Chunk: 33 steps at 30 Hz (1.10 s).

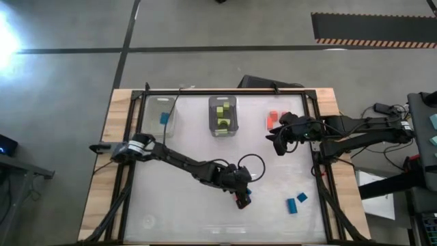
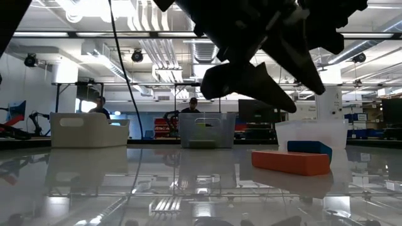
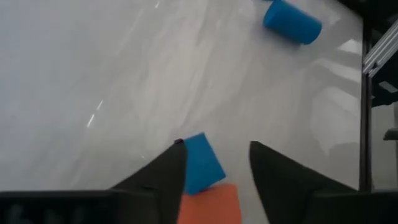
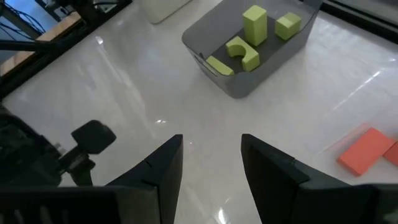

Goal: Sort & place blocks by color
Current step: Put the blue block into the white bin

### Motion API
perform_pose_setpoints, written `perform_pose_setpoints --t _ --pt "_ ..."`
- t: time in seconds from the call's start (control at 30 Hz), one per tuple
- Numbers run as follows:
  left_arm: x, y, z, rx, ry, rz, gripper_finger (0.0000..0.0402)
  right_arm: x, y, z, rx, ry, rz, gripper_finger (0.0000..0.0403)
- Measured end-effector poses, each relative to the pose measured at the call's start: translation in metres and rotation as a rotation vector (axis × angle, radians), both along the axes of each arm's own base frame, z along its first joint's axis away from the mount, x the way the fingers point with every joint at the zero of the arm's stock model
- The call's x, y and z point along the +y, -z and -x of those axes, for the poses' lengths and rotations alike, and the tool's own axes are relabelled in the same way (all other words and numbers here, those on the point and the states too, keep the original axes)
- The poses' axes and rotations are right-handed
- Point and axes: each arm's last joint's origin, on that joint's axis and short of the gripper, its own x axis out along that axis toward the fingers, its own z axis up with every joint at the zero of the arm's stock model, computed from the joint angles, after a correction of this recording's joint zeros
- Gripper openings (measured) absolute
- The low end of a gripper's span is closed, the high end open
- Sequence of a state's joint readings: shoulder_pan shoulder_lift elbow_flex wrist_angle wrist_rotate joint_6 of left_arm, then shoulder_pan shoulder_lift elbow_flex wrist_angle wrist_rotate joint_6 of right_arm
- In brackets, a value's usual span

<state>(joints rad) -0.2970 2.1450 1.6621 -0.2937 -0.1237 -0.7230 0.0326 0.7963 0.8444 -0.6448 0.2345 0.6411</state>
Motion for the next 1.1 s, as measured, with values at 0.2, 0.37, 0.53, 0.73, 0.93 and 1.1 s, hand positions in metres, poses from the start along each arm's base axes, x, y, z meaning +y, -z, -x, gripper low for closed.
perform_pose_setpoints --t 0.2,0.37,0.53,0.73,0.93,1.1 --pt "-0.008 0.013 -0.001 -0.007 -0.01 -0.034 0.0228 0.0 0.0 0.0 0.0 0.002 0.002 0.0153" --pt "-0.013 0.024 -0.001 -0.02 -0.015 -0.08 0.0233 0.0 0.001 -0.001 0.005 0.003 0.002 0.0153" --pt "-0.013 0.027 -0.001 -0.054 -0.033 -0.131 0.0233 0.0 0.001 -0.001 0.005 0.003 0.0 0.0153" --pt "-0.015 0.033 -0.001 -0.059 -0.033 -0.126 0.0233 0.0 0.001 -0.001 0.005 0.004 0.0 0.0153" --pt "-0.019 0.04 0.0 -0.047 -0.025 -0.129 0.0233 0.0 0.001 -0.001 0.004 0.006 -0.002 0.0153" --pt "-0.019 0.049 -0.001 -0.034 -0.029 -0.135 0.0233 0.0 0.001 -0.001 0.005 0.006 -0.002 0.0153"
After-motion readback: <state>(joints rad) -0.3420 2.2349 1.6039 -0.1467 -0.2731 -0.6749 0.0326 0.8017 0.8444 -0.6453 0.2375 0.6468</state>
